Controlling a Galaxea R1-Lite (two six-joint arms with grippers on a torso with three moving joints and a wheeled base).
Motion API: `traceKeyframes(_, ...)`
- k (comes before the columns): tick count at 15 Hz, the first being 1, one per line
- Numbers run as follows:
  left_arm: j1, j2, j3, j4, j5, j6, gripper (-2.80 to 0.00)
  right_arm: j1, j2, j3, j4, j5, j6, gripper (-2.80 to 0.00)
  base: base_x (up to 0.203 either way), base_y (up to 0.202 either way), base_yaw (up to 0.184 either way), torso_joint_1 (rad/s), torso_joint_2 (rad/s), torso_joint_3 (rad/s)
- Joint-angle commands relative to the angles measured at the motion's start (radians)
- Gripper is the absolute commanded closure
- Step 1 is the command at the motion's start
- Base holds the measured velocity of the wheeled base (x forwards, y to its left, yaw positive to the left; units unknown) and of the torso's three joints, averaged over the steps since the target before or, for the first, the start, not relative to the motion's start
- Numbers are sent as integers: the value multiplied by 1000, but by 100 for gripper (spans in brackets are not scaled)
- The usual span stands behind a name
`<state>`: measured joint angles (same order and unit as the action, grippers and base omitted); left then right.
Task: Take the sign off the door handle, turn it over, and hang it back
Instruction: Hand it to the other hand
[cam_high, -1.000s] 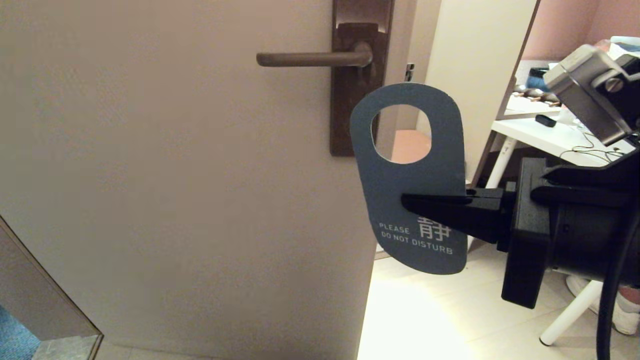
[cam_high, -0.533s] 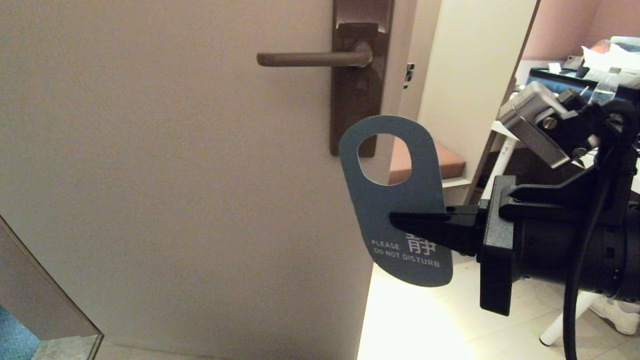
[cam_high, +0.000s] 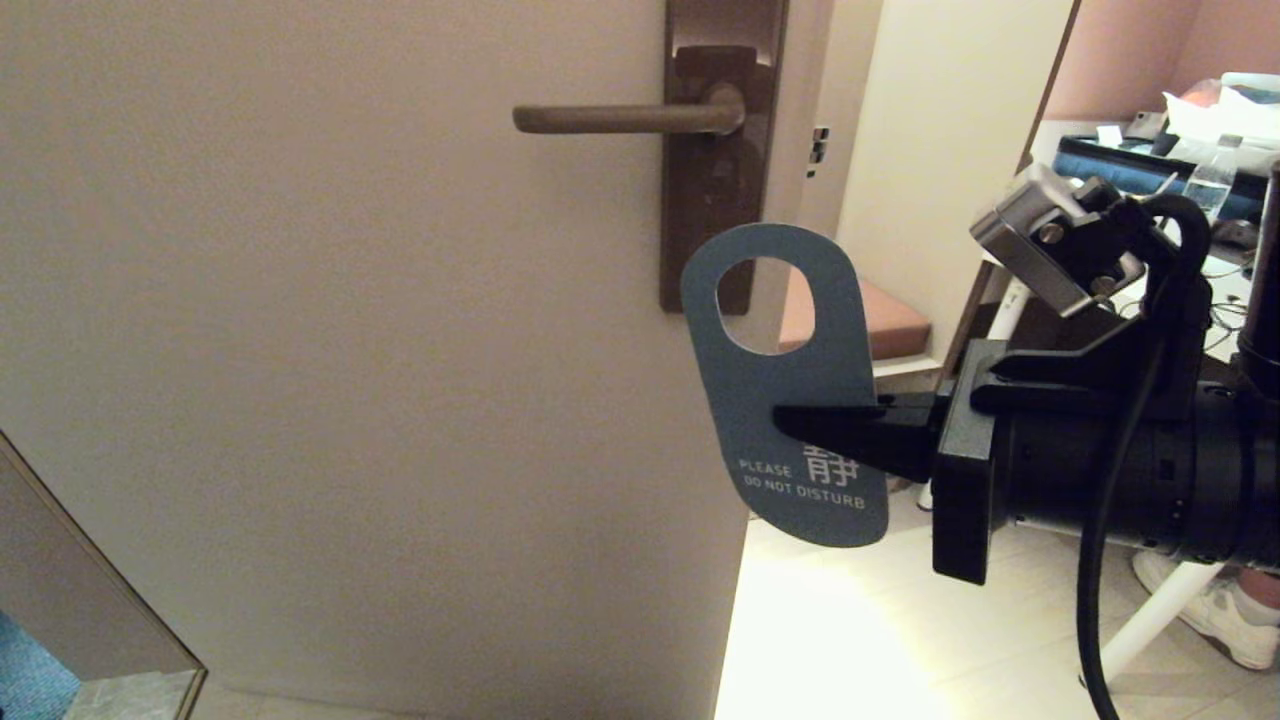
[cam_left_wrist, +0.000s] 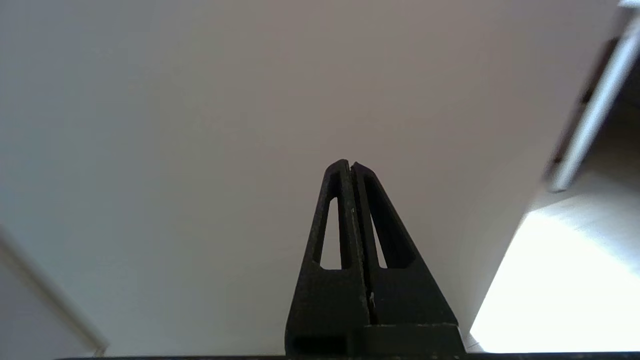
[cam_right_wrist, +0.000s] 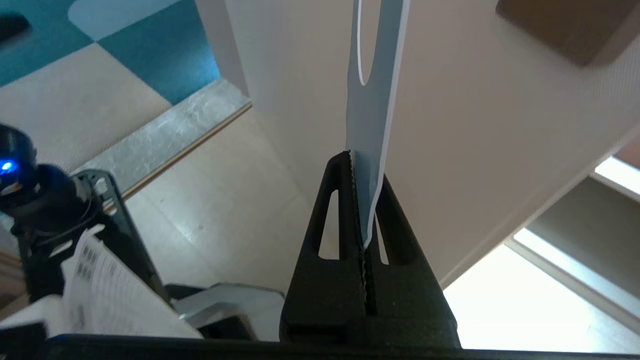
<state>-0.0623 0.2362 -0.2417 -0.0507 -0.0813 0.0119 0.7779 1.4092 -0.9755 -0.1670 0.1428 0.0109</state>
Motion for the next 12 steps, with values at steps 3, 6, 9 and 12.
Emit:
traceKeyframes(3,-107,353,-126,-122,-3,-68,0,0,41,-2,-68,0,0,0,0,0,0,0,0,0)
traceKeyframes(6,-133,521,-184,-244,-141,-117,0,0,39,6,-68,3,1,0,0,0,0,0,0,0)
traceKeyframes(9,-139,564,-191,-276,-441,-156,0,0,40,9,-69,37,1,0,0,0,0,0,0,0)
traceKeyframes(12,-196,624,-189,-290,-542,-181,0,0,48,12,-88,158,3,0,0,0,0,0,0,0)
